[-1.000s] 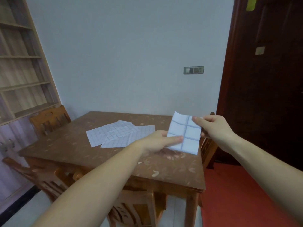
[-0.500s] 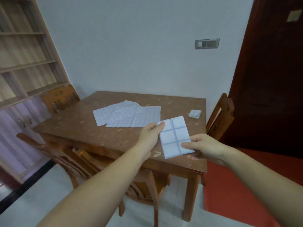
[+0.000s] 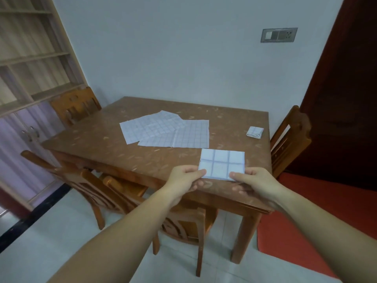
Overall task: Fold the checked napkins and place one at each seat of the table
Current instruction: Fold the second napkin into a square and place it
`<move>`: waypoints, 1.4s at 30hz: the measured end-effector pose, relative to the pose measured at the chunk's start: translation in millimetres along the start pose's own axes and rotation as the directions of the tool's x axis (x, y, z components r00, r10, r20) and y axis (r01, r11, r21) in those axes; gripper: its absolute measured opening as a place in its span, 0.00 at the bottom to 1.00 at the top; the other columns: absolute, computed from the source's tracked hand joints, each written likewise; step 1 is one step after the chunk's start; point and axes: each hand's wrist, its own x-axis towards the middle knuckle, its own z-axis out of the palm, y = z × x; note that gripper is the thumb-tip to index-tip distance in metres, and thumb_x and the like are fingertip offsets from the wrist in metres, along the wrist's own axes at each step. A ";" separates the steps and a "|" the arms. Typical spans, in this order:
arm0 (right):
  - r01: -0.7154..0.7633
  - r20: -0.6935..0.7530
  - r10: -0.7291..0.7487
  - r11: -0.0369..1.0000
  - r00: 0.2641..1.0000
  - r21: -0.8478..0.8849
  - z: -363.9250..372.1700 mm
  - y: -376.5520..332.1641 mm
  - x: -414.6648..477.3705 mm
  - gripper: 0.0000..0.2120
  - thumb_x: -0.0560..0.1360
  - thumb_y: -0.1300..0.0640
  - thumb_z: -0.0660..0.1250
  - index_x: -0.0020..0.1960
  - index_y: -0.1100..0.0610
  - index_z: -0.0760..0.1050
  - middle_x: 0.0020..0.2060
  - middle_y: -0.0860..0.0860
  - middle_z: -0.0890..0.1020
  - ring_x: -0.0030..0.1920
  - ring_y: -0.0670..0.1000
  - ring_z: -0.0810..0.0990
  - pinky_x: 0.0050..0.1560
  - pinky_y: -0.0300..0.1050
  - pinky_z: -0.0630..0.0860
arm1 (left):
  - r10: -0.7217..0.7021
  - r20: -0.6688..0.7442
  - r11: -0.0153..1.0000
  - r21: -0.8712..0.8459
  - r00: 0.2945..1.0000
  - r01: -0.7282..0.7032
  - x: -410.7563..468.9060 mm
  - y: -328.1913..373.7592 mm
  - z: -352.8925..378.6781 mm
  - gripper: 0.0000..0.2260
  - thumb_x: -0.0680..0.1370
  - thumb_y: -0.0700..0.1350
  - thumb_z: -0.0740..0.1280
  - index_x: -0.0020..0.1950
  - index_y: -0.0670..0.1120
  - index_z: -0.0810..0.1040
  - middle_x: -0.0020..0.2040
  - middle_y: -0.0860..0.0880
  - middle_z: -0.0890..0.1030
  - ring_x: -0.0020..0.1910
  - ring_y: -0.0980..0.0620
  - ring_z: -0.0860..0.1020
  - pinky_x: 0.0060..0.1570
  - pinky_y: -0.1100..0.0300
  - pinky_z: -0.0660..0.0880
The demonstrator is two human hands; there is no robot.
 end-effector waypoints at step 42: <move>-0.361 -0.102 0.358 0.932 0.928 -0.013 120.8 69.9 244.2 0.05 0.79 0.63 0.66 0.46 0.60 0.79 0.32 0.54 0.85 0.31 0.49 0.79 0.26 0.37 0.74 | -0.176 -0.001 0.887 0.433 0.984 0.159 251.1 -82.1 -152.0 0.18 0.77 0.44 0.70 0.67 0.43 0.75 0.46 0.48 0.84 0.38 0.53 0.83 0.34 0.62 0.76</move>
